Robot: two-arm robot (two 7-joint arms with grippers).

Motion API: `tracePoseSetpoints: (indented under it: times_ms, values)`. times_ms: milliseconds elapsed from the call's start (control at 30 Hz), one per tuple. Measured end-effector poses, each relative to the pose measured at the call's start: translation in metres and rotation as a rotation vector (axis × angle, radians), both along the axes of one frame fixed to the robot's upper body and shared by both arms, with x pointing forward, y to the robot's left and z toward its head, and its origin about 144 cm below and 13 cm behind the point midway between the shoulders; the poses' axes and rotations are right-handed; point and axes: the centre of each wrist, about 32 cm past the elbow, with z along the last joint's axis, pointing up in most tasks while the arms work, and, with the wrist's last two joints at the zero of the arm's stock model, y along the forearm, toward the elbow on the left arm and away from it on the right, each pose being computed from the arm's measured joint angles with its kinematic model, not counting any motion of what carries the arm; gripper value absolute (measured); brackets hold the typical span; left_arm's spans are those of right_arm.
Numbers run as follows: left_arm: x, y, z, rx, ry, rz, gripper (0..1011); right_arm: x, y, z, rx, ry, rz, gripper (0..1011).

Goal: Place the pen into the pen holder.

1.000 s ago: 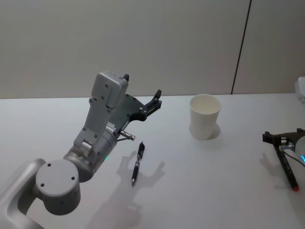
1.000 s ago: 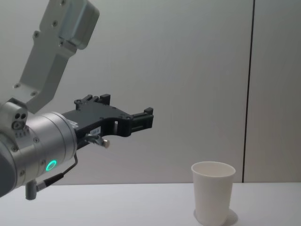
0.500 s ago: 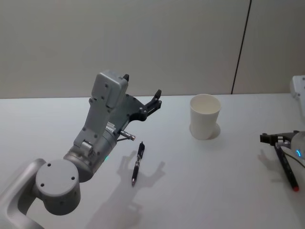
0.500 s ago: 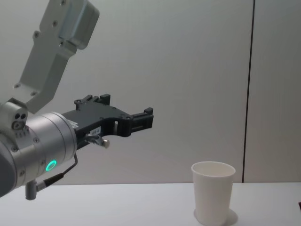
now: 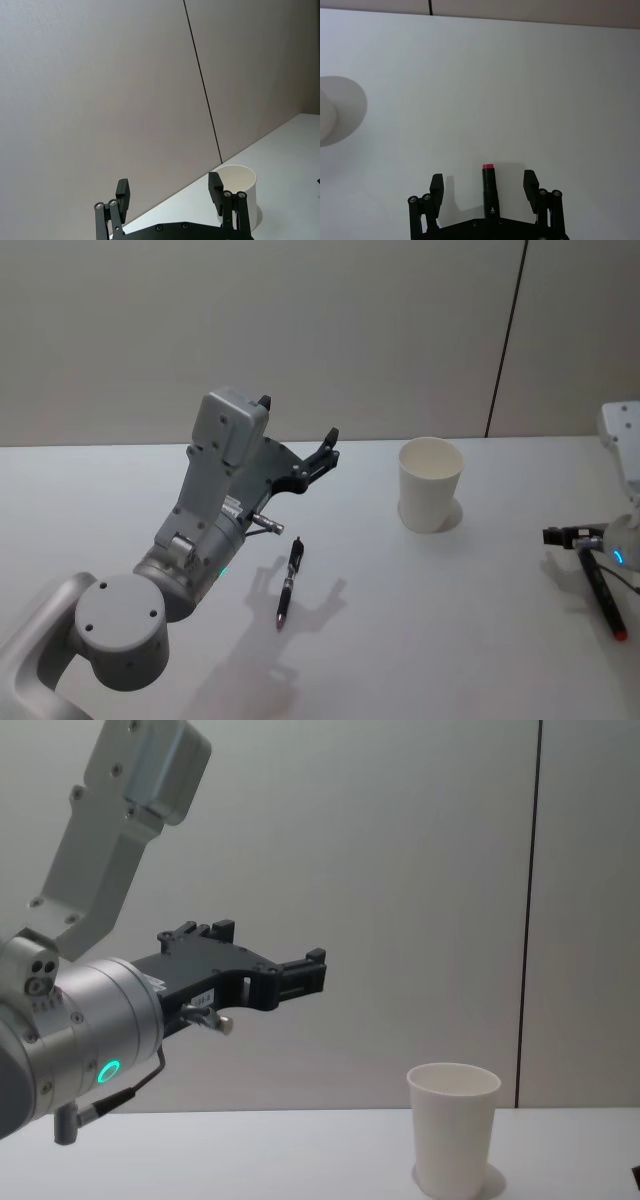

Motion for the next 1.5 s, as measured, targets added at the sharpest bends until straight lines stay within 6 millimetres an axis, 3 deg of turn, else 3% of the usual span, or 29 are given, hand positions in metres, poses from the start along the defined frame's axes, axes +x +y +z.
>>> tracePoseSetpoints:
  times_ms: [967, 1267, 1500]
  values:
    - [0.0, 0.0, 0.0, 0.0, 0.0, 0.0, 1000, 0.018, -0.003, -0.011, 0.041, 0.074, -0.046, 999]
    - [0.0, 0.0, 0.0, 0.0, 0.0, 0.0, 1000, 0.019, -0.002, -0.015, 0.05, 0.084, -0.052, 814]
    - [0.0, 0.0, 0.0, 0.0, 0.0, 0.0, 1000, 0.02, -0.001, -0.019, 0.053, 0.094, -0.059, 580]
